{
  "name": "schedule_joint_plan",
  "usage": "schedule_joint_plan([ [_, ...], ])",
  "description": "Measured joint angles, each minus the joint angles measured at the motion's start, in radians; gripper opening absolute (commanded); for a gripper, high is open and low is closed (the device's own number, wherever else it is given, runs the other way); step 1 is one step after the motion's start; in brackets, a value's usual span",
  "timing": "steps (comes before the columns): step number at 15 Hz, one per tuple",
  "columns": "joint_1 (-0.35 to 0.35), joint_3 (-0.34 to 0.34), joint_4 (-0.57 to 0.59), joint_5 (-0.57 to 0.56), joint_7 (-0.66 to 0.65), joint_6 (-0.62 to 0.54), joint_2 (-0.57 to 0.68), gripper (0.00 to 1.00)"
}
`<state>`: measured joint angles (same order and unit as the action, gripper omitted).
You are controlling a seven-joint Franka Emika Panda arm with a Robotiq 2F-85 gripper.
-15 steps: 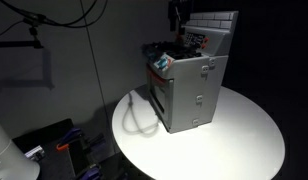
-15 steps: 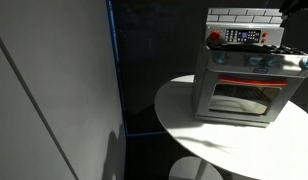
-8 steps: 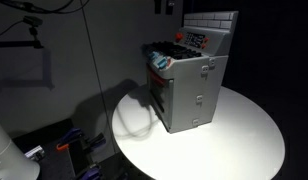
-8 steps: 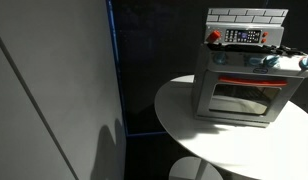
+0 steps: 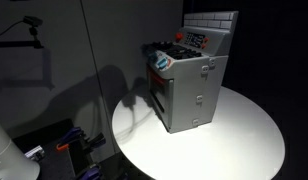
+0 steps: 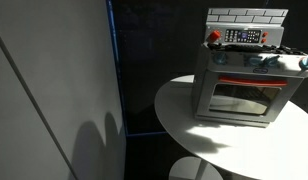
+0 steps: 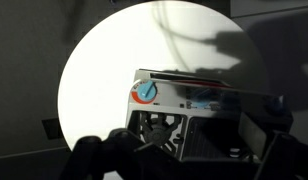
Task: Push the bottom right orange button
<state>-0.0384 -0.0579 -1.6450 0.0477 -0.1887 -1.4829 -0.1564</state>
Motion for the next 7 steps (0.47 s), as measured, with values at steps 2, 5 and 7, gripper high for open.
schedule_joint_plan([
  [2,0.0,0.004,0.0,0.0,0.001,0.022,-0.022,1.0],
  [5,0.0,0.006,0.0,0.0,0.002,0.033,-0.036,1.0],
  [7,0.0,0.007,-0.001,0.0,0.002,0.033,-0.036,1.0],
])
